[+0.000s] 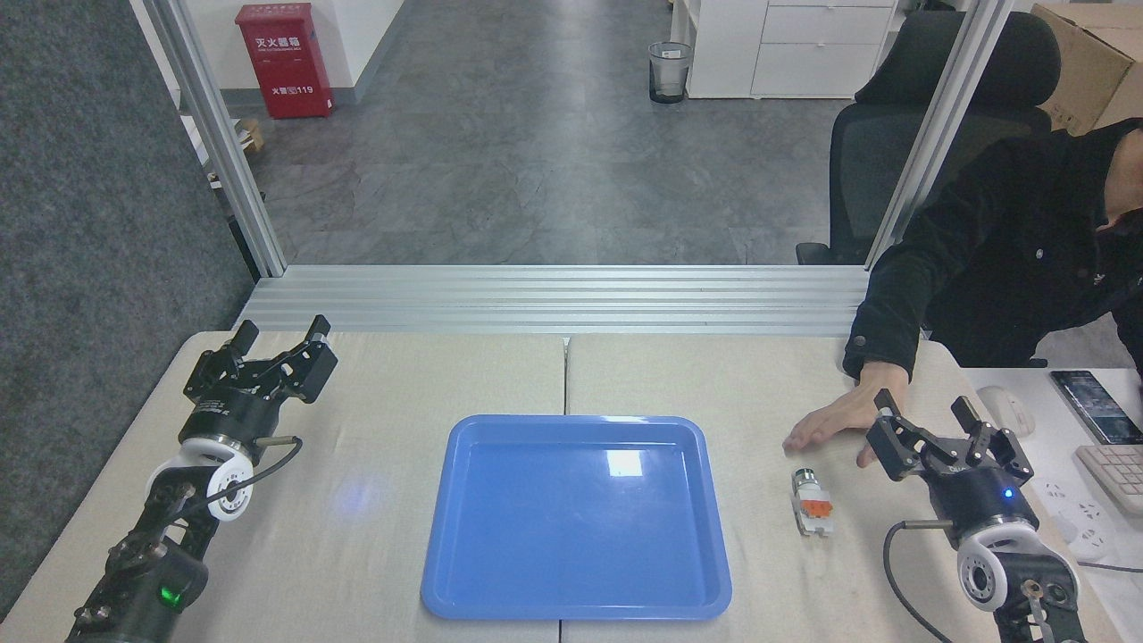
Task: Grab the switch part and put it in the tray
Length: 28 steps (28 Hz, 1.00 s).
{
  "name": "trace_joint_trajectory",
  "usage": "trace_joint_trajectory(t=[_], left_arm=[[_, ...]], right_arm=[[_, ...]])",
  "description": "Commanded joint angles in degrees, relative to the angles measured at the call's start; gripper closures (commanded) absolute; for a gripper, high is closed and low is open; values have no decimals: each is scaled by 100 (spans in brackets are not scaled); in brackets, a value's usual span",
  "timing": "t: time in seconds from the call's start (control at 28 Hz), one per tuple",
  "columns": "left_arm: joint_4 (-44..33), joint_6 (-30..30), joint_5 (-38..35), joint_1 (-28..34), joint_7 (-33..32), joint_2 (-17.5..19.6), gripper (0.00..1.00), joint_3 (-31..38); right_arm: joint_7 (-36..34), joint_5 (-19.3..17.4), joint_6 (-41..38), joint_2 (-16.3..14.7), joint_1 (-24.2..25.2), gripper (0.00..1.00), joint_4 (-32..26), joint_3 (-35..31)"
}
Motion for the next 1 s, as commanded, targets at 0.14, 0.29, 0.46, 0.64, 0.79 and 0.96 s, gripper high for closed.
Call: trace_joint_trajectory(t=[0.14, 0.29, 0.46, 0.64, 0.79, 0.96], left_arm=[[0, 4, 0, -7, -2, 0, 0, 0], [0, 4, 0, 2, -2, 0, 0, 0], [0, 4, 0, 2, -2, 0, 0, 0], [0, 4, 0, 2, -2, 0, 0, 0], [0, 4, 0, 2, -2, 0, 0, 0], [0, 4, 0, 2, -2, 0, 0, 0]], right_arm=[[1, 16, 1, 15, 28, 0, -114, 19], [1, 25, 1, 15, 19, 0, -149, 45], [1, 25, 1, 15, 19, 1, -158, 45], [1, 33, 1, 59, 19, 1, -158, 45], [1, 33, 1, 59, 19, 0, -157, 54], [1, 25, -8, 50, 11, 0, -149, 45]])
